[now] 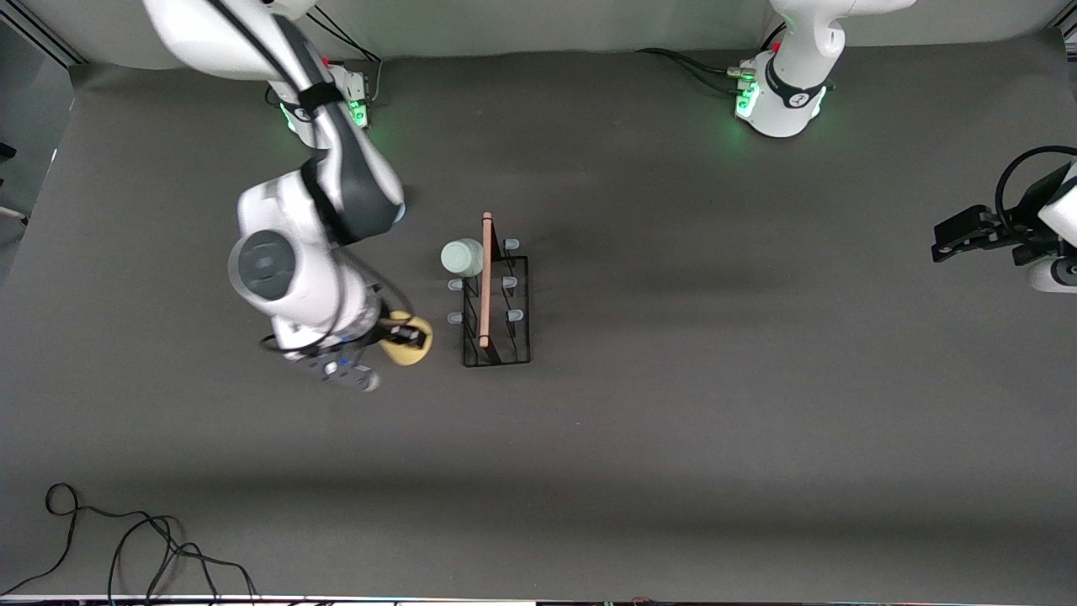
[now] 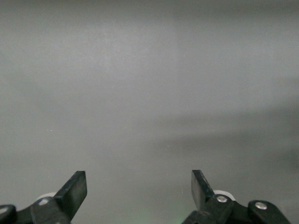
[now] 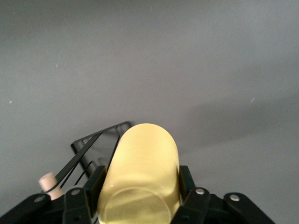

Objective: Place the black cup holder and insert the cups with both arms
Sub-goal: 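Carry the yellow cup with the right gripper onto a rack peg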

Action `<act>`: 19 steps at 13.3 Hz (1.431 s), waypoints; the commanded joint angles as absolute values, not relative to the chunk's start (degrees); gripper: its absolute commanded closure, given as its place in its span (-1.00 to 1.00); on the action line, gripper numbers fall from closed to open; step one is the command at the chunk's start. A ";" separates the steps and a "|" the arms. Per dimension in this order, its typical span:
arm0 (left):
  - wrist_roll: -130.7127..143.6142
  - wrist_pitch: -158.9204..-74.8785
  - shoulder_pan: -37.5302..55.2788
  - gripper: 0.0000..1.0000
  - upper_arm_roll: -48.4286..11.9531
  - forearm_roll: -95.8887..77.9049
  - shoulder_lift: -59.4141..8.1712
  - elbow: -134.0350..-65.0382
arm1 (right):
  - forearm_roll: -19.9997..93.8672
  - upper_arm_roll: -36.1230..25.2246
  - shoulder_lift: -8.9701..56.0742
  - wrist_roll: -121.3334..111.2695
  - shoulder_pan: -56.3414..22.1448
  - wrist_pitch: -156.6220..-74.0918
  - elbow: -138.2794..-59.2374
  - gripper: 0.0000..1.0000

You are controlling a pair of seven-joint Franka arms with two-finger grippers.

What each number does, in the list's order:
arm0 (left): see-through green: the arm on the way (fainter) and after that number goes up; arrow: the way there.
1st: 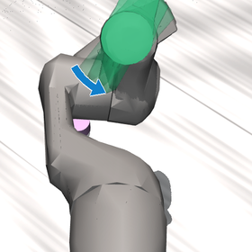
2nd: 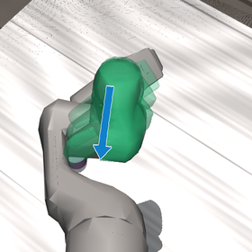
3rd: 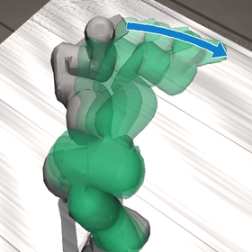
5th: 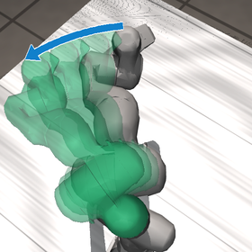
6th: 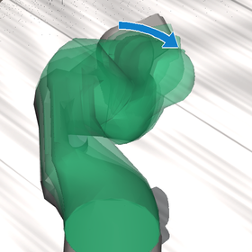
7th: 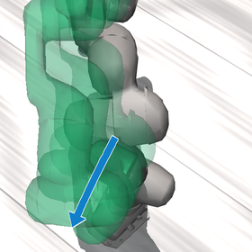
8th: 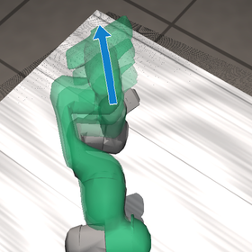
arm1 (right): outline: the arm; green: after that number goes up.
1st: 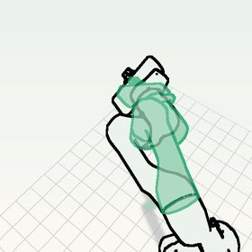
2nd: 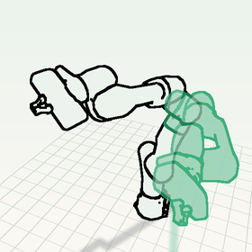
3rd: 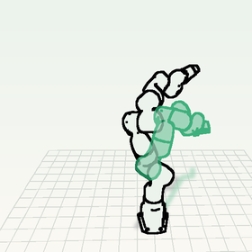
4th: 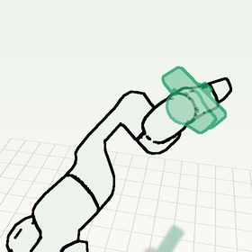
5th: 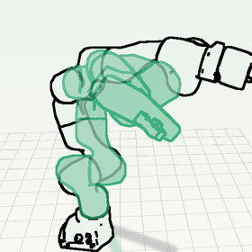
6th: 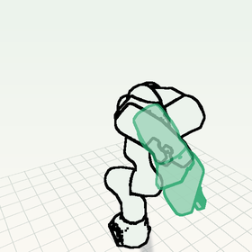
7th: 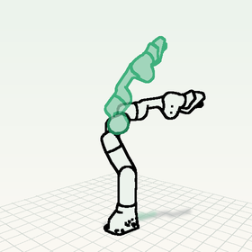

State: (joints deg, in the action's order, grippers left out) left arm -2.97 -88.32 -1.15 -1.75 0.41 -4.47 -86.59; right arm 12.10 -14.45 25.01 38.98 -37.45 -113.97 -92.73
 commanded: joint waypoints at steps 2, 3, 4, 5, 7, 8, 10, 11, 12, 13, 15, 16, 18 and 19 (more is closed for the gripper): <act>1.13 -90.09 -1.32 -1.00 -2.20 0.97 -3.78 -87.80 | 12.92 -14.94 25.93 44.99 -40.60 -113.64 -91.58 1.00; 0.97 -90.00 -1.32 -1.00 -2.20 0.88 -3.78 -87.80 | 12.92 -14.94 26.01 45.96 -40.95 -113.73 -91.58 1.00; 0.88 -89.91 -1.32 -1.00 -2.28 0.88 -3.78 -87.80 | 12.92 -14.94 26.28 46.49 -41.65 -113.90 -91.58 1.00; 0.88 -90.00 -1.23 -1.00 -2.29 0.79 -3.78 -87.80 | 13.09 -14.94 26.71 46.49 -42.27 -113.91 -91.58 1.00; 0.88 -89.56 -1.23 -1.00 -2.29 0.70 -3.78 -87.80 | 13.18 -14.94 27.51 46.50 -42.98 -113.99 -91.67 1.00; 0.88 -89.82 -1.32 -1.00 -2.29 0.70 -3.87 -87.72 | 13.18 -14.94 28.03 46.49 -42.98 -113.99 -91.58 1.00; 0.79 -89.56 -1.49 -1.00 -2.29 0.70 -4.04 -87.63 | 13.18 -14.94 28.65 46.49 -43.07 -113.99 -91.58 -0.70; 0.79 -89.47 -1.32 -1.00 -2.29 0.70 -4.04 -87.63 | 13.18 -14.94 28.48 46.41 -42.98 -113.91 -91.58 -1.00; 0.79 -89.56 -1.14 -1.00 -2.29 0.70 -4.13 -87.71 | 13.18 -15.03 27.95 45.80 -42.63 -113.56 -91.41 -1.00; 0.88 -89.65 -0.53 -1.00 -2.29 0.70 -4.22 -87.71 | 13.18 -15.29 27.25 45.36 -42.37 -113.03 -91.23 -1.00; 1.23 -90.17 0.17 -1.00 -2.29 0.70 -4.83 -87.71 | 13.01 -16.08 24.53 44.74 -42.01 -106.04 -89.40 -1.00; 1.40 -90.18 0.18 -1.00 -2.29 0.70 -5.01 -87.71 | 12.83 -17.56 23.04 42.74 -41.14 -100.34 -87.56 -1.00; 1.49 -90.09 0.26 -1.00 -2.29 0.70 -5.10 -87.80 | 12.14 -21.34 19.44 37.29 -40.87 -89.70 -84.83 -1.00; 1.41 -90.17 0.35 -1.00 -2.20 0.70 -5.18 -87.80 | 12.04 -24.23 17.60 33.79 -40.96 -86.34 -84.12 -1.00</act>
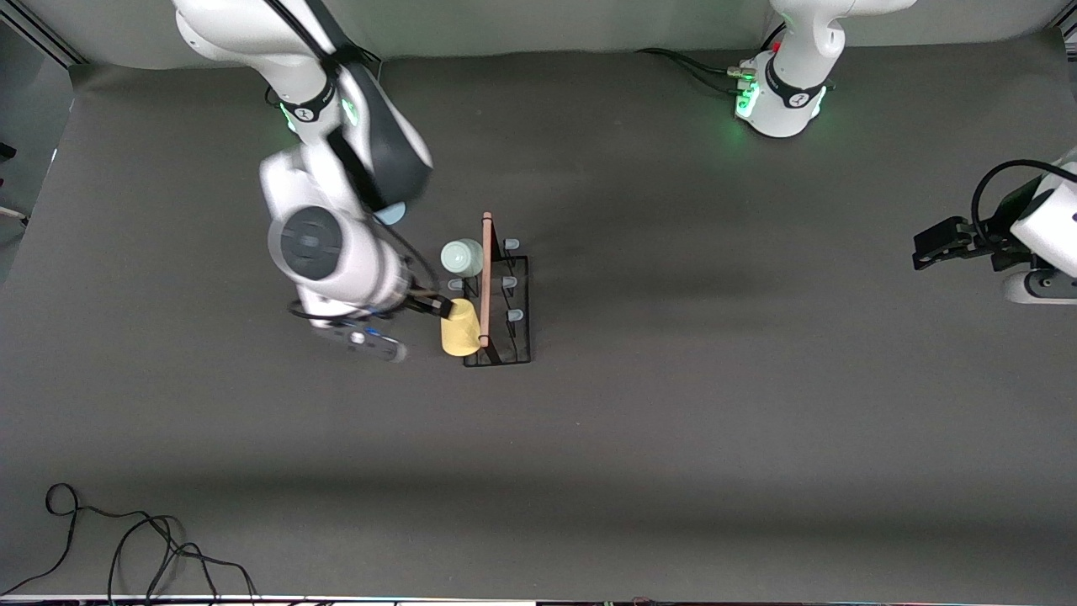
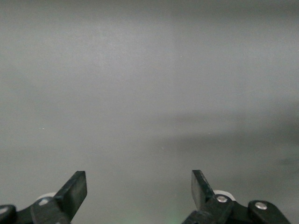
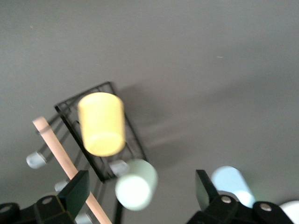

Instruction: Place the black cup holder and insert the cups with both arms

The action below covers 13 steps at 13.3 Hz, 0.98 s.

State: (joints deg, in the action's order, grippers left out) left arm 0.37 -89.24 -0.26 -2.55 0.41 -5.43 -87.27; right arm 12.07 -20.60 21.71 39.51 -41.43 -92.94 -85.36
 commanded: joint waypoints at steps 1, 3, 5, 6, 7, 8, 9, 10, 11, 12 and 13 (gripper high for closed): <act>1.41 -90.18 0.35 -1.00 -2.20 0.79 -5.19 -87.80 | 11.61 -27.04 15.40 29.66 -41.04 -83.52 -83.85 -1.00; 1.41 -90.18 0.26 -1.00 -2.20 0.79 -5.19 -87.80 | 6.54 -29.96 11.97 25.85 -41.22 -80.95 -84.20 -1.00; 1.41 -89.83 0.26 -1.00 -2.20 0.79 -5.19 -87.80 | 0.64 -30.41 10.20 23.14 -40.96 -80.95 -84.29 -1.00; 1.49 -89.91 0.26 -1.00 -2.20 0.88 -5.19 -87.80 | 0.53 -31.80 9.67 21.29 -40.96 -80.86 -84.37 -1.00; 1.41 -89.91 0.26 -1.00 -2.20 0.88 -5.19 -87.80 | 0.53 -32.69 9.58 20.05 -41.04 -80.95 -84.37 -1.00; 1.41 -89.91 0.26 -1.00 -2.28 0.88 -5.19 -87.80 | 0.35 -32.87 9.58 18.47 -40.96 -81.21 -84.46 -1.00; 1.41 -89.91 0.26 -1.00 -2.20 0.79 -5.19 -87.80 | 0.35 -33.31 9.67 17.07 -40.96 -81.38 -84.46 -1.00; 1.41 -89.91 0.18 -1.00 -2.20 0.79 -5.19 -87.80 | 0.18 -33.92 9.58 16.35 -40.96 -81.47 -84.38 -1.00; 1.41 -89.91 0.18 -1.00 -2.20 0.88 -5.19 -87.80 | 0.18 -34.62 9.58 15.65 -40.87 -81.56 -84.29 -1.00; 1.41 -89.91 0.18 -1.00 -2.20 0.88 -5.19 -87.80 | 0.18 -34.45 9.58 15.56 -40.35 -81.65 -84.11 -1.00; 1.41 -89.91 0.18 -1.00 -2.20 0.79 -5.19 -87.80 | 0.26 -33.84 9.41 15.56 -39.30 -82.09 -84.37 -1.00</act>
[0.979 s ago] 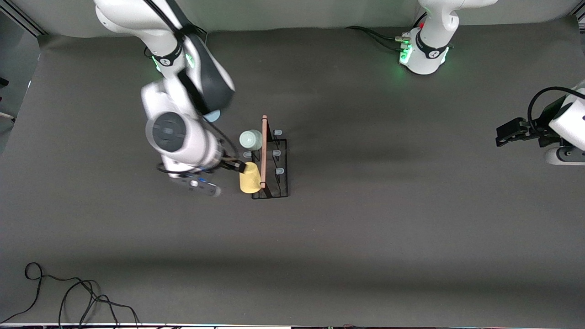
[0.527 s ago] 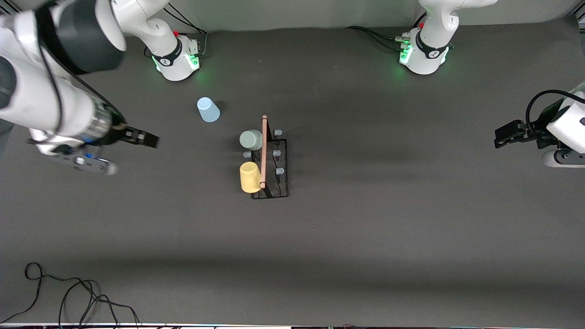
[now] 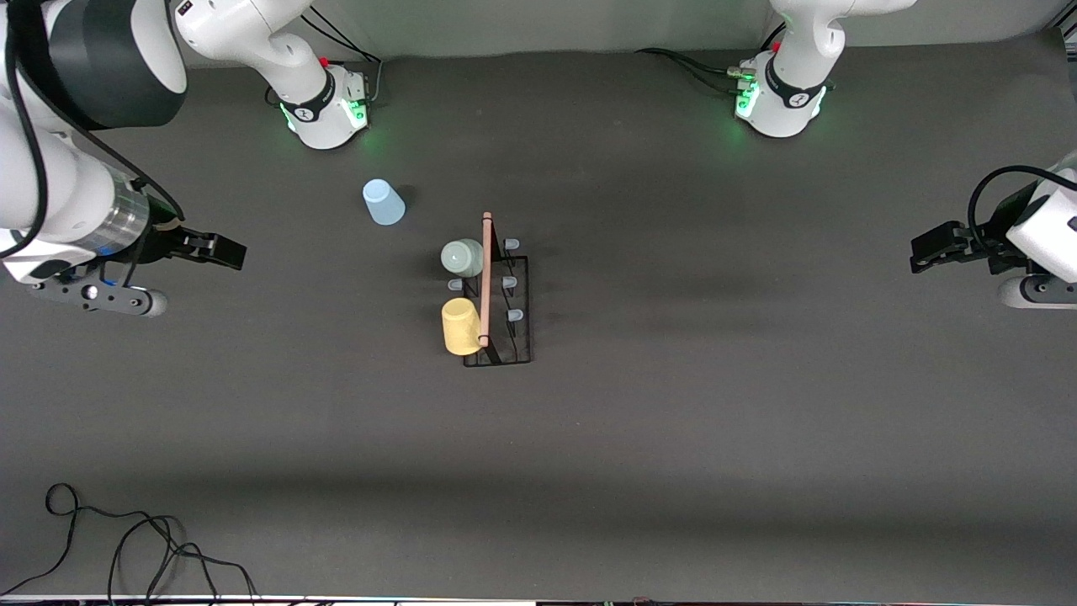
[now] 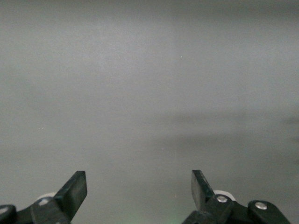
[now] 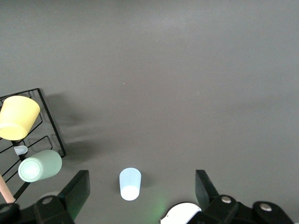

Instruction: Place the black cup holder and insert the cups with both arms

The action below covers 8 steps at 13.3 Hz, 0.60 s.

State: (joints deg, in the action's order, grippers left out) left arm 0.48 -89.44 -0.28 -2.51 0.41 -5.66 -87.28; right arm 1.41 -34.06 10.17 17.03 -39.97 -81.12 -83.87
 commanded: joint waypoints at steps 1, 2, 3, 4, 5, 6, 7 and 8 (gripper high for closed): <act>1.41 -89.91 0.18 -1.00 -2.20 0.88 -5.19 -87.80 | 0.26 -31.92 9.32 15.56 -37.11 -82.09 -84.46 -1.00; 1.41 -89.91 0.18 -1.00 -2.20 0.88 -5.19 -87.80 | 0.09 -27.03 8.45 15.56 -32.91 -82.09 -84.64 -1.00; 1.41 -90.00 0.18 -1.00 -2.20 0.88 -5.19 -87.80 | -0.78 -22.72 7.74 15.56 -28.52 -82.18 -85.42 -1.00; 1.41 -90.00 0.18 -1.00 -2.20 0.88 -5.19 -87.80 | -1.84 -17.98 6.52 15.47 -24.39 -82.61 -86.65 -1.00; 1.41 -89.91 0.18 -1.00 -2.20 0.88 -5.19 -87.80 | -2.19 -12.80 5.11 15.38 -19.21 -83.84 -88.31 -1.00; 1.41 -89.91 0.18 -1.00 -2.20 0.88 -5.19 -87.80 | -2.46 -8.92 3.71 14.60 -15.25 -85.24 -90.24 -1.00; 1.41 -89.91 0.09 -1.00 -2.20 0.88 -5.19 -87.80 | -2.90 -7.05 2.73 12.15 -13.03 -86.73 -91.74 -1.00; 1.41 -89.91 0.09 -1.00 -2.20 0.88 -5.19 -87.80 | -2.90 -5.38 1.85 8.39 -10.05 -88.75 -93.15 -1.00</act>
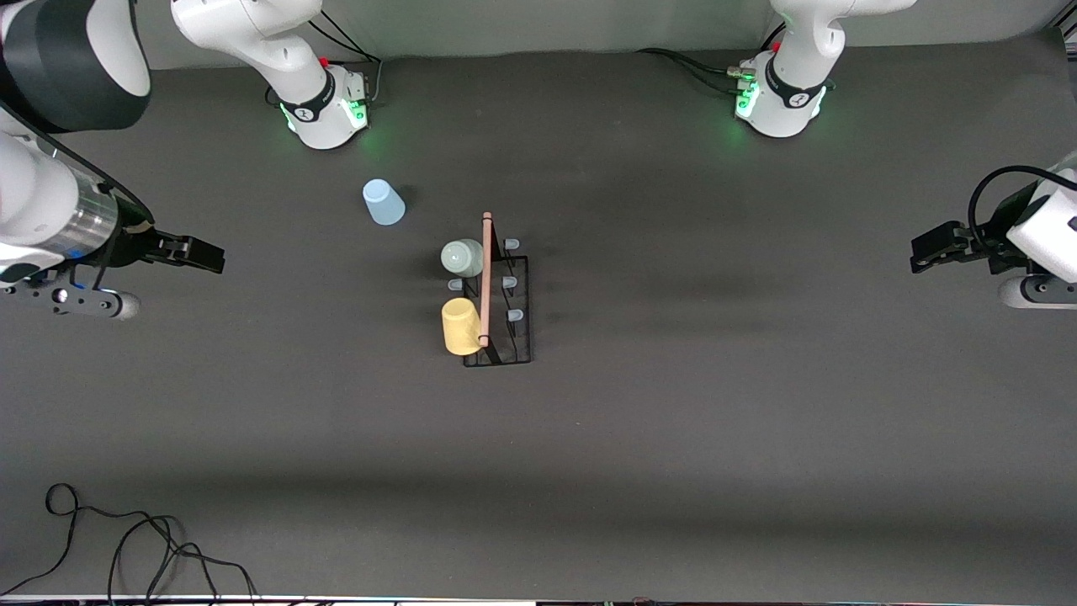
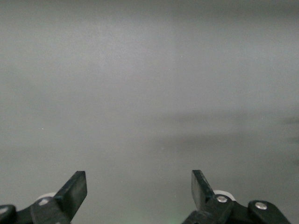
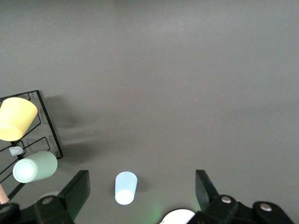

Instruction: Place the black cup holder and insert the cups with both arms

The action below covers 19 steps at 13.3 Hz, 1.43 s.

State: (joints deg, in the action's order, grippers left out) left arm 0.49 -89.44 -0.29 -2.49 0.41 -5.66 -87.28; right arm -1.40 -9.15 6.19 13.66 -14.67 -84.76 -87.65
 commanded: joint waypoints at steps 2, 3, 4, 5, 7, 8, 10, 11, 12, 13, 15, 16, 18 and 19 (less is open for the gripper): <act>1.41 -89.91 0.09 -1.00 -2.20 0.88 -5.19 -87.80 | -2.81 -2.65 -0.43 0.82 -4.07 -94.02 -96.40 -1.00; 1.41 -89.91 0.17 -1.00 -2.20 0.88 -5.19 -87.89 | -2.29 -2.64 -0.79 0.53 -3.35 -95.09 -96.59 -1.00; 1.49 -89.91 0.09 -1.00 -2.20 0.88 -5.19 -87.89 | -2.11 -2.64 -0.79 1.05 -2.73 -95.27 -96.33 -1.00; 1.49 -89.91 0.09 -1.00 -2.20 0.88 -5.19 -87.89 | -2.20 -2.38 -0.88 1.23 -2.20 -95.27 -95.98 -1.00; 1.49 -89.91 0.09 -1.00 -2.20 0.88 -5.19 -87.98 | -2.20 -2.20 -0.18 1.23 -1.85 -95.10 -93.35 -1.00; 1.49 -89.83 0.09 -1.00 -2.20 0.88 -5.19 -87.98 | -2.20 -2.20 0.09 1.32 -2.02 -94.75 -93.17 -1.00; 1.49 -89.91 0.00 -1.00 -2.20 0.88 -5.45 -88.07 | -2.20 -2.46 1.22 1.14 -2.63 -94.48 -93.25 -1.00; 1.49 -90.00 0.00 -1.00 -2.20 0.88 -5.45 -88.07 | -2.20 -2.37 1.32 1.14 -2.64 -94.48 -93.25 -1.00; 1.49 -90.00 0.00 -1.00 -2.20 0.88 -5.45 -87.98 | -2.20 -2.37 1.32 1.23 -2.64 -94.48 -93.25 -1.00; 1.49 -89.91 0.00 -1.00 -2.20 0.88 -5.45 -88.07 | -2.20 -2.37 1.23 1.14 -2.64 -94.48 -93.51 -1.00; 1.49 -90.00 0.00 -1.00 -2.20 0.88 -5.45 -88.07 | -2.20 -2.37 0.88 1.14 -2.72 -94.39 -93.69 -1.00; 1.49 -90.00 0.00 -1.00 -2.20 0.88 -5.45 -88.07 | -2.20 -2.46 0.88 1.14 -2.72 -94.39 -93.78 -1.00; 1.49 -90.00 0.09 -1.00 -2.20 0.88 -5.54 -88.07 | -2.11 -2.46 0.79 1.23 -2.72 -94.31 -93.87 -1.00; 1.49 -90.00 0.09 -1.00 -2.20 0.88 -5.45 -88.07 | -2.11 -2.37 0.79 1.23 -2.72 -94.31 -93.87 -1.00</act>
State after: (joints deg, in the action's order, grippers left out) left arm 0.62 -89.44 -0.31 -2.42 0.41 -6.10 -87.30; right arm -1.75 -2.59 1.33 1.95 -2.74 -94.46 -93.68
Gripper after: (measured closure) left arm 0.000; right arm 0.000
